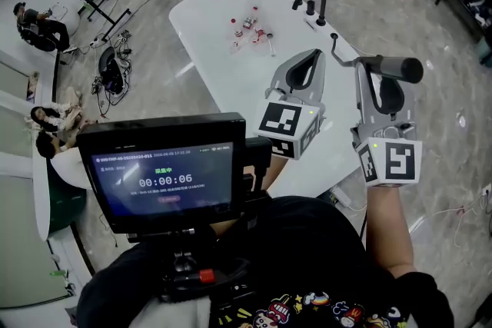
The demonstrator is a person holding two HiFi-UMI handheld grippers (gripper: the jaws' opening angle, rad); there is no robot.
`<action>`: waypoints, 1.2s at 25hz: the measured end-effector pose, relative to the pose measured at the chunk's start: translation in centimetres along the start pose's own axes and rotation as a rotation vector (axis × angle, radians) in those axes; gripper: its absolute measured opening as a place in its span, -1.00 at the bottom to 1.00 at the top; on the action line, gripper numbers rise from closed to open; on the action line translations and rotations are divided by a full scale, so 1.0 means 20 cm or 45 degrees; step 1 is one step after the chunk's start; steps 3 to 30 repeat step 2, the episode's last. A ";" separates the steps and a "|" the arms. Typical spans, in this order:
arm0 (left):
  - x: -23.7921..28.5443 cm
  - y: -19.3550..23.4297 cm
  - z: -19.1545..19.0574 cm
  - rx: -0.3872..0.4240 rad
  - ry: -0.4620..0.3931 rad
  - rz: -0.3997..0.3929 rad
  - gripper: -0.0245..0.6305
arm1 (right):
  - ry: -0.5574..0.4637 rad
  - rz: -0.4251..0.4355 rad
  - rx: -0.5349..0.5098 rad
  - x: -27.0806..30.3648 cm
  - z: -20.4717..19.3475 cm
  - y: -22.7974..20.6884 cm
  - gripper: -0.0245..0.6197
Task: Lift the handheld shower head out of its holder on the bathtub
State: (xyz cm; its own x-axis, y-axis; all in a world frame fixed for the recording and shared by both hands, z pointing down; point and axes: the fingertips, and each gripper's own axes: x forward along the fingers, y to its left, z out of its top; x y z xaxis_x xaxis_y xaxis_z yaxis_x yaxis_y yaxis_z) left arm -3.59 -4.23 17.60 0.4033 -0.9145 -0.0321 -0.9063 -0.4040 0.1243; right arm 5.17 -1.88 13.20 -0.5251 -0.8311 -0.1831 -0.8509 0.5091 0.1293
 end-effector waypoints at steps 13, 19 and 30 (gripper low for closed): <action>0.01 0.00 -0.01 -0.006 0.017 0.004 -0.92 | 0.001 0.001 -0.003 0.01 -0.01 -0.01 -0.45; 0.01 0.00 -0.01 -0.006 0.017 0.004 -0.92 | 0.001 0.001 -0.003 0.01 -0.01 -0.01 -0.45; 0.01 0.00 -0.01 -0.006 0.017 0.004 -0.92 | 0.001 0.001 -0.003 0.01 -0.01 -0.01 -0.45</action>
